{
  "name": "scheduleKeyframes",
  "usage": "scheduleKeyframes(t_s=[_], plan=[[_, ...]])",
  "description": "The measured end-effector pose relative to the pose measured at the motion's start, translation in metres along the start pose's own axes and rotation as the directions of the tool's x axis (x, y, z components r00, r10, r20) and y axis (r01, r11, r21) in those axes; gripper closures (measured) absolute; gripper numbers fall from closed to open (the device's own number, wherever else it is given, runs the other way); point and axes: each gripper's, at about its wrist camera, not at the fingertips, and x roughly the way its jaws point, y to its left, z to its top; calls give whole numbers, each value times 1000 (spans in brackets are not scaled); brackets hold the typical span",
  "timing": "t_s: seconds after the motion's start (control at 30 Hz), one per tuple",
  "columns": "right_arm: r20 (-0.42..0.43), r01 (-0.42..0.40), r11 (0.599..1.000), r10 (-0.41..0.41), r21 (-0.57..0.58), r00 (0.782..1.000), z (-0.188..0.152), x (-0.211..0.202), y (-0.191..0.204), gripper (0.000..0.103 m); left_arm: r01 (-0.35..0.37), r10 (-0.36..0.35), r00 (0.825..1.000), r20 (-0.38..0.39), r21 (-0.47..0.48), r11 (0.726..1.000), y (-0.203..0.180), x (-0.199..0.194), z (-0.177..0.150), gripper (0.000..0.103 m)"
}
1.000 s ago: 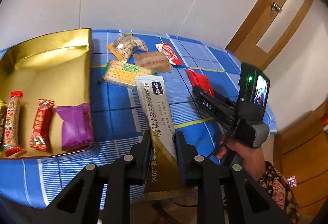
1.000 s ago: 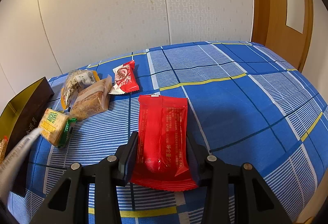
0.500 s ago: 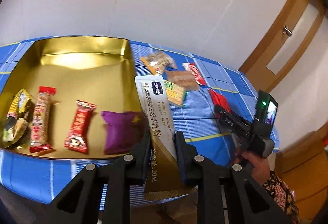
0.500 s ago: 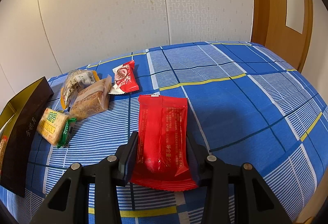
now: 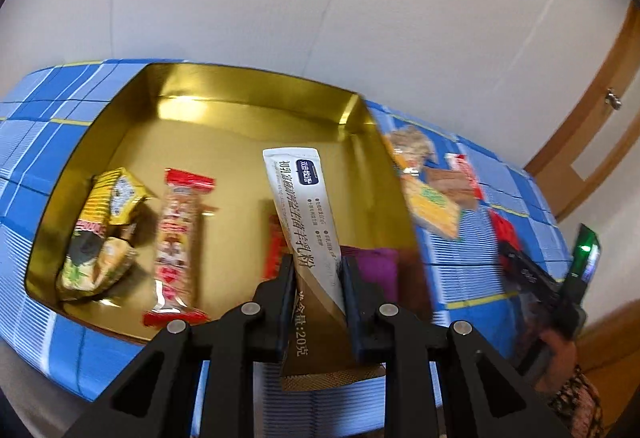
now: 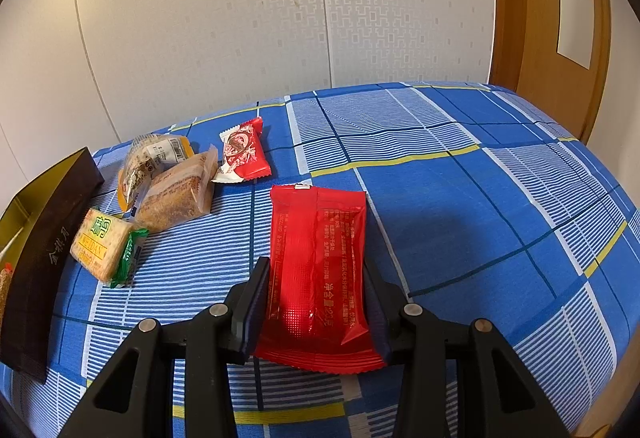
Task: Organize snacks
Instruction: 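Carry the stick pack into the gold tray with the left tool while the right tool holds the red packet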
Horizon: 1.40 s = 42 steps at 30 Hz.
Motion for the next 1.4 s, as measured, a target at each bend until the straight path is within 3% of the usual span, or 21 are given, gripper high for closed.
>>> scheduleKeyframes(t_s=[0.6, 1.0, 1.4], plan=[[0, 2, 1000, -2, -3, 1000, -1, 0, 1, 59, -136, 137, 990, -36, 41, 990, 34, 30, 4, 78], [57, -2, 1000, 2, 8, 998, -2, -10, -2, 62, -167, 167, 986, -14, 20, 986, 39, 23, -4, 76], [113, -107, 994, 107, -9, 988, -14, -36, 19, 62, -166, 165, 986, 33, 37, 985, 26, 7, -15, 69]])
